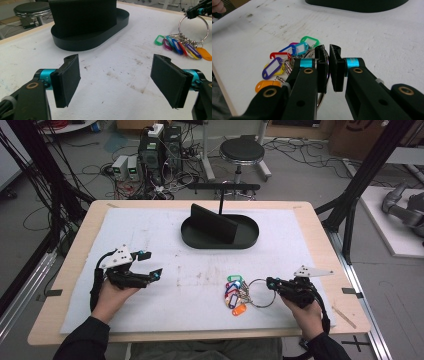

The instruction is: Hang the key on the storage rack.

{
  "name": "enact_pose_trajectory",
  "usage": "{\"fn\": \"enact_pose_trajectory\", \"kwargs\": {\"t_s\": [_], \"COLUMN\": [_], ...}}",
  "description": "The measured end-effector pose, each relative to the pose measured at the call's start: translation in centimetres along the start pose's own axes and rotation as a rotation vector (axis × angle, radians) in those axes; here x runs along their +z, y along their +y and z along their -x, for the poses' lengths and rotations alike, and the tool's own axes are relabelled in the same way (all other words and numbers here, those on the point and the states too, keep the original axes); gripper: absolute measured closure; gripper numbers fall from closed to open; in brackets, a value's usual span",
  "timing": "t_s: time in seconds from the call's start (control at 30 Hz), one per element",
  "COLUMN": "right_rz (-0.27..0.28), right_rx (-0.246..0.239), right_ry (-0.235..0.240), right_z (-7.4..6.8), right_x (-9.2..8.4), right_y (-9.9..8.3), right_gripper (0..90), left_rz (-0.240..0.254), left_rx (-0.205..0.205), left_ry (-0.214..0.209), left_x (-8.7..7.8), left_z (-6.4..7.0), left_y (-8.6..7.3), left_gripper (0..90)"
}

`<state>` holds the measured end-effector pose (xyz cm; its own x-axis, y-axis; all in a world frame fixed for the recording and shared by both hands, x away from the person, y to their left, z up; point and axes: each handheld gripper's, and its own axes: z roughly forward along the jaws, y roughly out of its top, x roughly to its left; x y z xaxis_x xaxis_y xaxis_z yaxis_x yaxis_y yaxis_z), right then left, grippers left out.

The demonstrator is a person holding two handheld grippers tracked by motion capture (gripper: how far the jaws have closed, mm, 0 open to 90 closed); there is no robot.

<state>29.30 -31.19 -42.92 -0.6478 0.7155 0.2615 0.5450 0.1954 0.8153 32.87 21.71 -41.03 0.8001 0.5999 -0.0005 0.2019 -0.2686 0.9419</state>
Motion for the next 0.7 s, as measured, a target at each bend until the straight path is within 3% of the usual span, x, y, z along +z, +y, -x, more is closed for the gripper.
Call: {"fn": "enact_pose_trajectory", "kwargs": {"t_s": [0.4,0.7], "right_rz": [-0.049,-0.030], "right_rx": [0.000,-0.111], "right_ry": [0.046,0.062], "right_z": [0.2,-1.1], "right_x": [0.0,0.0], "right_y": [0.4,2.8], "right_gripper": [86.7,88.0], "left_rz": [0.003,0.011], "left_rx": [0.001,-0.001], "left_ry": [0.000,-0.002], "left_x": [-0.1,-0.3], "left_z": [0.0,0.0], "left_y": [0.0,0.2], "left_gripper": [23.7,23.7]}}
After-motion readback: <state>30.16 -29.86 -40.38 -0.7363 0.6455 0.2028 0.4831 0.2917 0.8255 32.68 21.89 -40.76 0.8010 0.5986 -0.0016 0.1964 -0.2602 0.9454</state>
